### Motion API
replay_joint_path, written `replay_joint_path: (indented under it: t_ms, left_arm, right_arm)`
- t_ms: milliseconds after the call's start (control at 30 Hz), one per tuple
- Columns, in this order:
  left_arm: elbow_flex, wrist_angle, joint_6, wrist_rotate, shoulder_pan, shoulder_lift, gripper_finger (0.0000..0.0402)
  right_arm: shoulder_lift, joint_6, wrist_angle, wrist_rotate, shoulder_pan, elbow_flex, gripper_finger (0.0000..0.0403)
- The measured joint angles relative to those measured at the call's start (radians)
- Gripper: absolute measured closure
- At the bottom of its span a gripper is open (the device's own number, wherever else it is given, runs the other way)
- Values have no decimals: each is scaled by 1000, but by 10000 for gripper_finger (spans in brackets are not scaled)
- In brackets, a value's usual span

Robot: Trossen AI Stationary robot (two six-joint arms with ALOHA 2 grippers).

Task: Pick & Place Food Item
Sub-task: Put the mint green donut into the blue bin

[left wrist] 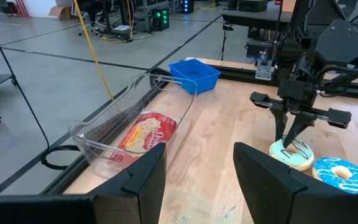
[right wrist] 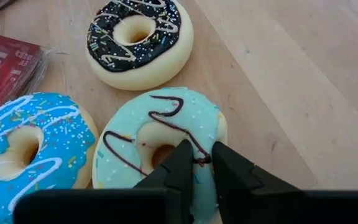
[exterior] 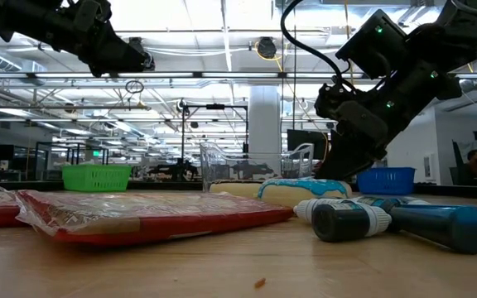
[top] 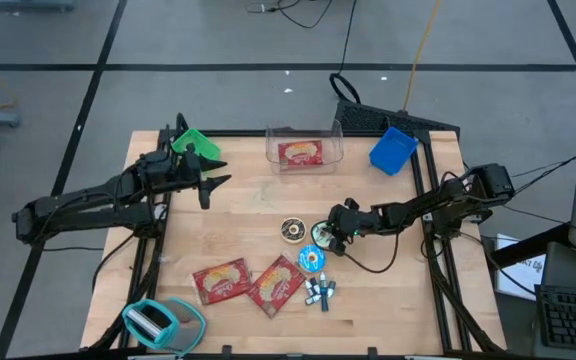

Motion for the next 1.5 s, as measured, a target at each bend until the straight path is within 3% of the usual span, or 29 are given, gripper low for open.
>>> replay_joint_path:
  t_ms: [367, 1100, 1500]
  left_arm:
    - [0, 0, 0, 0, 0, 0, 215]
    - [0, 4, 4, -1, 0, 0, 215]
    - [0, 4, 3, -1, 0, 0, 215]
  right_arm:
    - [-34, -66, 134, -31, -3, 1, 365]
    - [-311, -186, 178, -23, -1, 1, 367]
    - [-332, -238, 184, -21, -16, 1, 367]
